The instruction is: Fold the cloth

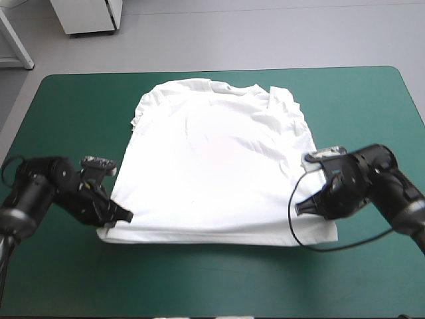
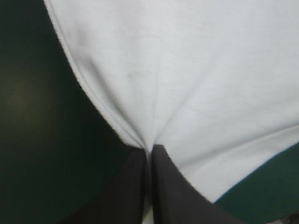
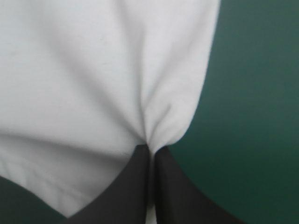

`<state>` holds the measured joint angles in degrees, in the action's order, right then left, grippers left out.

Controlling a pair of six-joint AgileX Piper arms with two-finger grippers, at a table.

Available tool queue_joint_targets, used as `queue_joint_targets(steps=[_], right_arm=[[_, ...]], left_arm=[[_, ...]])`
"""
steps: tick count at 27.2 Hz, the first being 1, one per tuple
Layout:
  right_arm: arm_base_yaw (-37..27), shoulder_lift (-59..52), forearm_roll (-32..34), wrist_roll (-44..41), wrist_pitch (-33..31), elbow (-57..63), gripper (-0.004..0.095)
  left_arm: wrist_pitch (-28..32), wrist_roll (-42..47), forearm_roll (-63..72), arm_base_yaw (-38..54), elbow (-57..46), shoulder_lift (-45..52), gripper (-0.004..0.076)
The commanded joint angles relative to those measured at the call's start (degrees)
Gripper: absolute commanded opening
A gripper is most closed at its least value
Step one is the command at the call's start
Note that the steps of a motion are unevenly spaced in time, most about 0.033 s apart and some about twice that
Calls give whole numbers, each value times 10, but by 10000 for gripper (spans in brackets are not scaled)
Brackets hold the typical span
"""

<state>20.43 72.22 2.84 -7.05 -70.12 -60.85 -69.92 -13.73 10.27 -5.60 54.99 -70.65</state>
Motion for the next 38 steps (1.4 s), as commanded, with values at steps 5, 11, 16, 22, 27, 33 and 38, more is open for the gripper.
queue_joint_targets(steps=[5,11,16,22,27,33,38], right_arm=[[-1,-204,-108,-2,3,227,-15],[-1,-208,-98,-4,3,287,-15],[-1,-208,-79,3,3,281,164],[-1,-208,-93,3,25,280,815],[-1,-208,-75,-23,74,248,911],[-1,-207,-47,-51,102,188,904],[-1,-207,-43,-59,92,168,904]], left_arm=[[-41,35,10,-1,-176,165,-9],[-43,31,17,-19,-204,165,-8],[-42,20,17,-21,-204,165,87],[-38,13,59,-21,-204,167,461],[15,15,54,-21,-194,167,536],[39,76,-28,-20,-82,121,536],[43,73,-46,-20,64,16,536]])
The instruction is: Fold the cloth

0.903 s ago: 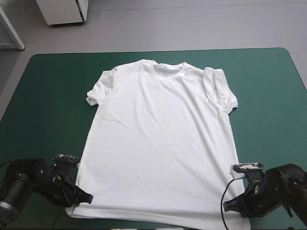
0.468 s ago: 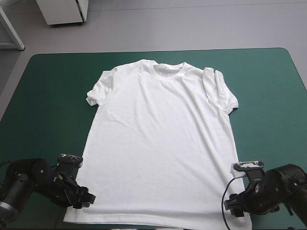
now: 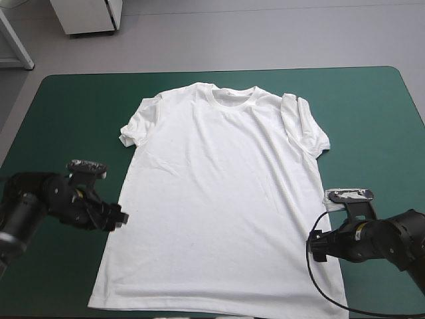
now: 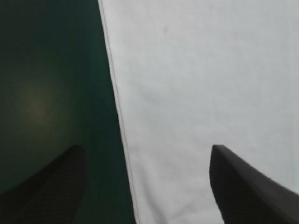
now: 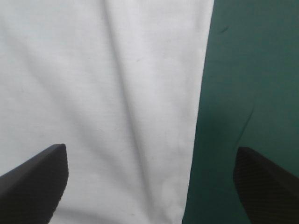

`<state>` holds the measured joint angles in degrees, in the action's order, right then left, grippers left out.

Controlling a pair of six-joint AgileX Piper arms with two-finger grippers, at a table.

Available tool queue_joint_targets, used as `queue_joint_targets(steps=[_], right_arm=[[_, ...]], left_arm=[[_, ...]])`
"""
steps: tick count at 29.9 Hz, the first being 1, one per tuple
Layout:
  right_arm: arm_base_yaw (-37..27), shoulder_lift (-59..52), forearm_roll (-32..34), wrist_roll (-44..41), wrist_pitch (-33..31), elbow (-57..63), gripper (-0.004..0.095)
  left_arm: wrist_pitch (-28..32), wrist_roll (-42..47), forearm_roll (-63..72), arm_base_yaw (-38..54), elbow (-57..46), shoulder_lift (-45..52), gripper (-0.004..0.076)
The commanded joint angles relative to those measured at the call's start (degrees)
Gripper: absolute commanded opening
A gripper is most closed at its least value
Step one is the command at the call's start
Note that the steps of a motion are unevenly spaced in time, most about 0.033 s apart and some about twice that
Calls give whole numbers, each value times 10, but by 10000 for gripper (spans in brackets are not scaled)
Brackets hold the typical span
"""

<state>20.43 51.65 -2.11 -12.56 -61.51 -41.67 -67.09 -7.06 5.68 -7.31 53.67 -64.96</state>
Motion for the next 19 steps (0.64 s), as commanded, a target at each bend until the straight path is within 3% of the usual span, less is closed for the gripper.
queue_joint_targets(steps=[1,10,19], right_arm=[[-1,-2,6,-4,3,-25,903],[-1,-2,7,-4,-28,-25,903],[-1,-2,7,-4,-27,-25,901]], left_arm=[[19,6,0,-3,100,-62,536],[13,6,-1,-3,335,-298,536],[23,10,-29,-3,432,-441,535]])
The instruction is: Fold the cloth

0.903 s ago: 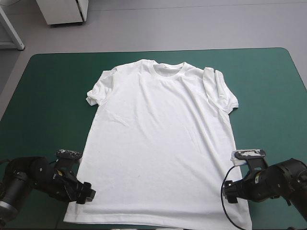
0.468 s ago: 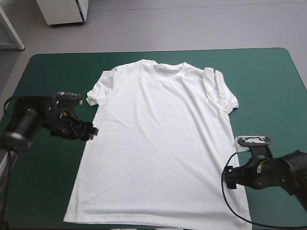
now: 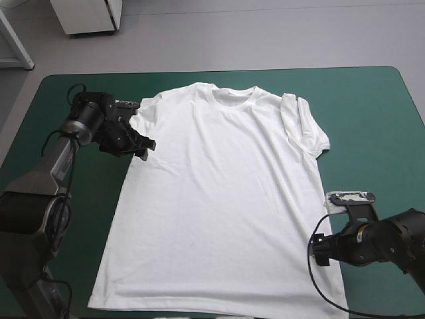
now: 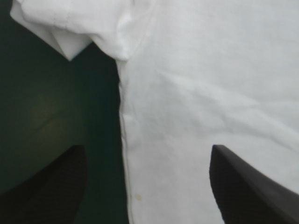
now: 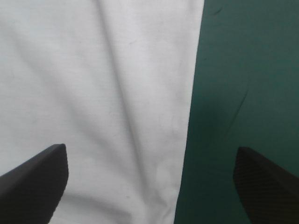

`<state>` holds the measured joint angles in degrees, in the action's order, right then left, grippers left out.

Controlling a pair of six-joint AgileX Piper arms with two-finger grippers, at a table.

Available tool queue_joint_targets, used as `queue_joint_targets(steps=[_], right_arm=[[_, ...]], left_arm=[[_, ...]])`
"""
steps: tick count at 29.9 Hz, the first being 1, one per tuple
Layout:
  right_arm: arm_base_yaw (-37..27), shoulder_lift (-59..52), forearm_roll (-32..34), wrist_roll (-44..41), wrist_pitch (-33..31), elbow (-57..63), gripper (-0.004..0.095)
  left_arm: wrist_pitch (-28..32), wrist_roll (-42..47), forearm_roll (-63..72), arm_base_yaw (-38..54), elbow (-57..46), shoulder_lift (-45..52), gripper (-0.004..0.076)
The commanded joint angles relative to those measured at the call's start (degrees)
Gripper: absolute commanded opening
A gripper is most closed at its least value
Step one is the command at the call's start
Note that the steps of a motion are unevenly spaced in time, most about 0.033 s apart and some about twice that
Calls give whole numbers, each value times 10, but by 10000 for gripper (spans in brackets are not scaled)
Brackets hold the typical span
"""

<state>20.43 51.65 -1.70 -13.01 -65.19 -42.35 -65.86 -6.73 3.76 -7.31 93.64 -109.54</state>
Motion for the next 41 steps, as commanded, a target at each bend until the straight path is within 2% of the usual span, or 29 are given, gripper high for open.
queue_joint_targets(steps=[1,5,10,13,16,20,23,29,34,41], right_arm=[[-1,-2,3,1,11,-18,901],[-1,4,10,0,41,-25,898],[-1,59,61,-21,62,-85,853],[-1,119,99,-21,78,-149,802],[-15,197,107,-8,77,-212,762],[-57,290,96,21,87,-274,758],[-92,351,60,48,102,-308,758],[-112,447,40,61,107,-369,757],[-112,508,23,56,120,-393,711],[-112,542,7,56,131,-394,479]], left_arm=[[16,8,-11,-3,33,-2,535],[54,9,-5,-3,32,-26,533],[59,9,3,-3,32,-51,526],[50,9,10,-3,32,-59,474],[41,9,23,-3,32,-61,318],[34,9,27,-3,32,-61,105],[34,9,25,-3,27,-61,-1],[37,4,29,-3,26,-61,-9],[37,4,28,-3,26,-61,-9],[38,4,27,-3,26,-61,-9]])
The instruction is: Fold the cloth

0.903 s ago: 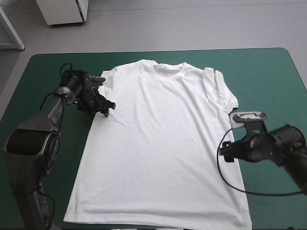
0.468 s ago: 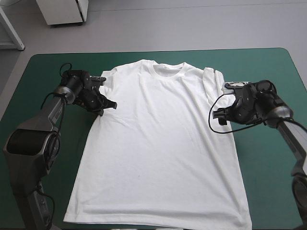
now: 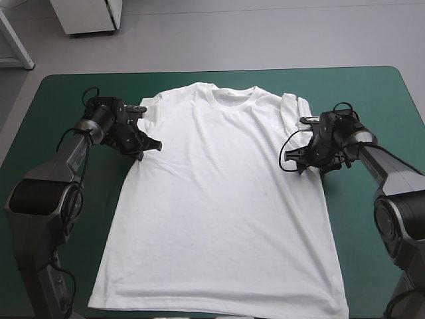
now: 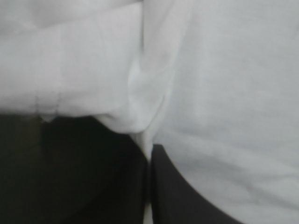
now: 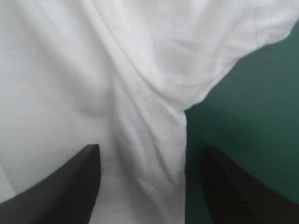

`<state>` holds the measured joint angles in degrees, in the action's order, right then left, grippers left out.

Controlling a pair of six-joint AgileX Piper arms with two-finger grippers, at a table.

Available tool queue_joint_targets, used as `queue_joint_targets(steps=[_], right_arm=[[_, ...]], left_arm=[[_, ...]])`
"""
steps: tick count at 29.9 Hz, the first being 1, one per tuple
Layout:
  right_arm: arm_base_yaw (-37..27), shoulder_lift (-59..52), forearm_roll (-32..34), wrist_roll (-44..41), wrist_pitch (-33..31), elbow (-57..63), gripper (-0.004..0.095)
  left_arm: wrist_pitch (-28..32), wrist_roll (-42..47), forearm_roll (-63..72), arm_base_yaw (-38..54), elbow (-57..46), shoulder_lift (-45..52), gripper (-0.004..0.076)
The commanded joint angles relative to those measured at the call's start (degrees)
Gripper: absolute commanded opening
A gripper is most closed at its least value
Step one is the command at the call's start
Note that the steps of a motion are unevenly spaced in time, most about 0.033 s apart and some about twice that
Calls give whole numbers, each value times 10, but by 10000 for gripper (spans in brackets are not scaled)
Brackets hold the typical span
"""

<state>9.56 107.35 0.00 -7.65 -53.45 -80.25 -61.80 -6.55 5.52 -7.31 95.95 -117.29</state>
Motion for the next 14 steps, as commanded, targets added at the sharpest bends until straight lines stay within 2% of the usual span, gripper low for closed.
queue_joint_targets(steps=[1,3,8,14], right_arm=[[-4,-11,-13,3,13,-15,441],[-4,-8,-18,8,16,-15,358],[-4,-18,-33,18,45,-27,-18],[-4,-70,-11,22,1,-119,-19]], left_arm=[[-3,3,10,-3,3,17,-9],[0,3,10,-3,3,17,-9],[7,3,2,-3,9,23,-9],[-9,12,-33,-2,70,73,-9]])
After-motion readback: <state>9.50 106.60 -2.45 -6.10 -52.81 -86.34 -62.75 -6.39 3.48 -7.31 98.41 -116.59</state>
